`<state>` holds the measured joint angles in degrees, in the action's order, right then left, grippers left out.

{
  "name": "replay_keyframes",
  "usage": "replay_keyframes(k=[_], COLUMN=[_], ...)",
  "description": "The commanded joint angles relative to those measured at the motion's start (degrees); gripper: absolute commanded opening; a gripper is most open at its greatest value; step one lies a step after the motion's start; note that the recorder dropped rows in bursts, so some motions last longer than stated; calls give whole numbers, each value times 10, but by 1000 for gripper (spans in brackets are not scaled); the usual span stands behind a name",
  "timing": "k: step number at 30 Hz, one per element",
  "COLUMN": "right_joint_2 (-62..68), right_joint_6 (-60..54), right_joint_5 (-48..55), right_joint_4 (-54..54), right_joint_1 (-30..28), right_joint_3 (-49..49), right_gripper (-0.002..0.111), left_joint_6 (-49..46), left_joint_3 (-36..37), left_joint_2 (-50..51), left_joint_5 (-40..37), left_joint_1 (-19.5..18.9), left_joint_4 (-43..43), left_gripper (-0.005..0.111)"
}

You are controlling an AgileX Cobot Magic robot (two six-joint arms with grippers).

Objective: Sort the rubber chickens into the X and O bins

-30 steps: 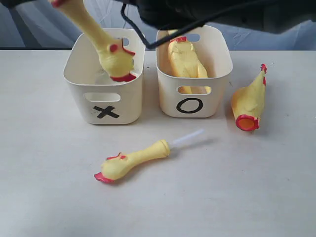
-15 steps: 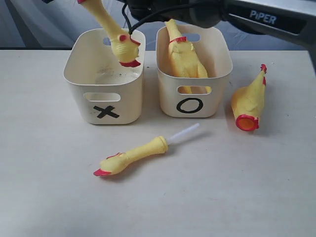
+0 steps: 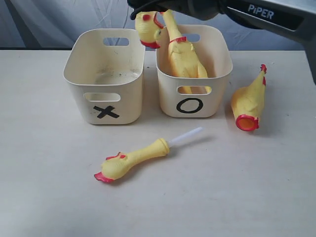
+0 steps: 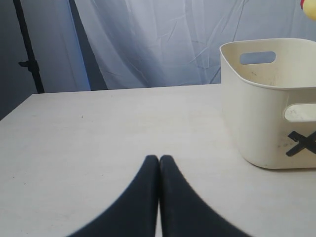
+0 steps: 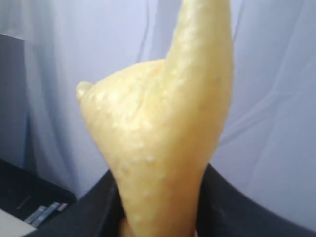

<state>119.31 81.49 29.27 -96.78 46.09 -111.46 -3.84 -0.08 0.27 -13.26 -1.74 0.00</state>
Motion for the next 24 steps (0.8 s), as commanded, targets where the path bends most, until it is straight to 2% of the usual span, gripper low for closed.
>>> replay_keyframes(k=[1,8,24], right_joint_2=[5,24,63], right_joint_6=[-44,-46,-46], right_joint_5=[88,118,307], right_joint_4=[-1,-2,6], right_joint_1=[-7,-21,-32], right_joint_3=[-7,-6,-6], right_gripper=[-1,-1,-1], left_joint_6=[2,2,2], left_joint_3=[1,1,1], left_joint_2=[-3,-3,-3], left_joint_5=[0,0,0], left_joint_1=[3,3,3], left_joint_4=[-4,-4,-4], left_gripper=[0,0,0])
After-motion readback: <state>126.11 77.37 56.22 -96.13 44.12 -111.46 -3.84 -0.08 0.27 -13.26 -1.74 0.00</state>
